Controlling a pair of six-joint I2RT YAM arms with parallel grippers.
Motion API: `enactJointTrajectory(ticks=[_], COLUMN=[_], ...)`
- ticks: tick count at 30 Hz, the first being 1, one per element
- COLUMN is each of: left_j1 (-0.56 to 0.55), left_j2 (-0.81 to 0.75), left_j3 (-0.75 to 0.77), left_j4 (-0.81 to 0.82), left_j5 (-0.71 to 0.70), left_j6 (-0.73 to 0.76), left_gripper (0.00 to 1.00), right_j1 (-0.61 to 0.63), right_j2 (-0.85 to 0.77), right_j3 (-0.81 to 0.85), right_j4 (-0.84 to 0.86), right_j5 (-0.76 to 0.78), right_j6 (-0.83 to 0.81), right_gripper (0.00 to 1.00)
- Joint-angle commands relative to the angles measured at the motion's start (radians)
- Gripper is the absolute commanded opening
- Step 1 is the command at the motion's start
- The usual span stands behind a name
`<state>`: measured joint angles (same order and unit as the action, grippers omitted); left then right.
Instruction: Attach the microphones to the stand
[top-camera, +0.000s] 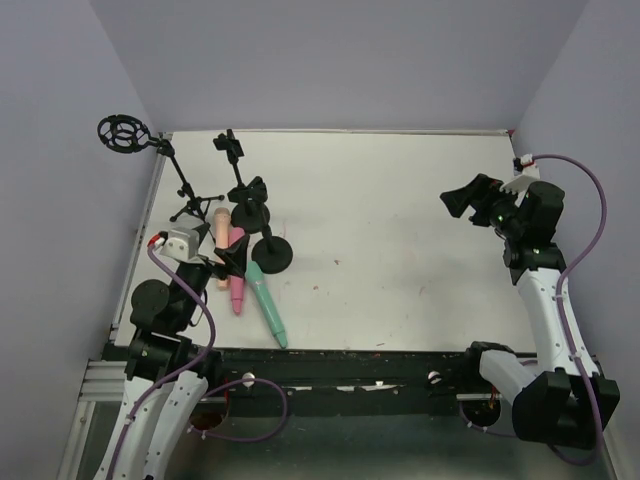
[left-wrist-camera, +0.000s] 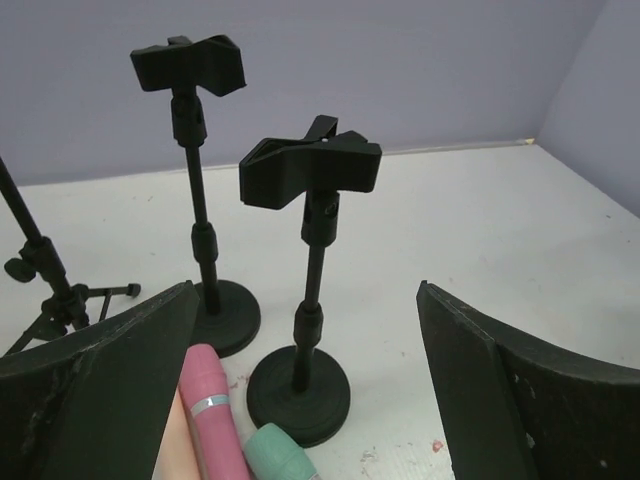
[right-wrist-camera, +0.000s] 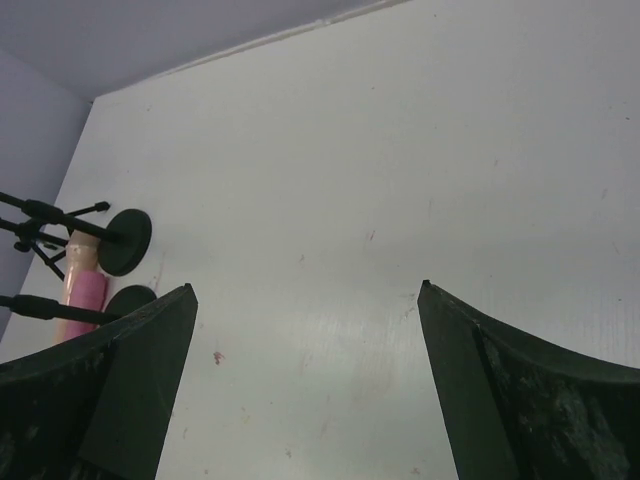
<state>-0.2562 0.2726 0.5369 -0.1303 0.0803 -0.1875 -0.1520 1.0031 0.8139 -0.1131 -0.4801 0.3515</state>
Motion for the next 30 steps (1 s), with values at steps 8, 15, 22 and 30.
enactJointTrajectory(ticks=[8,15,22,30], left_j1=[0.005,0.005,-0.009,-0.072], left_j2=[-0.053,-0.056,0.134,0.453], left_j3=[-0.133,-0.294,-0.328,-0.305], left_j4=[0.185,0.309,0.477,0.797], left_j5=[0.125,0.094,0.099,0.007], left_j6=[-0.17,-0.401,-0.34,-0.213], left_gripper=[0.99,0.99,0.99,0.93], right_j1=[0.0,0.006,0.019,0.022], right_j2=[-0.063,-0.089,-0.093,-0.103], right_j3=[-0.025,-0.145,-0.15,-0.14], right_j4=[0.029,0.078,0.006,-0.008], right_j5=[-0.078,-0.349,-0.555,-0.557], right_j6=[-0.043,-0.322,-0.45,-0.473], right_gripper=[1.0,1.0,1.0,1.0])
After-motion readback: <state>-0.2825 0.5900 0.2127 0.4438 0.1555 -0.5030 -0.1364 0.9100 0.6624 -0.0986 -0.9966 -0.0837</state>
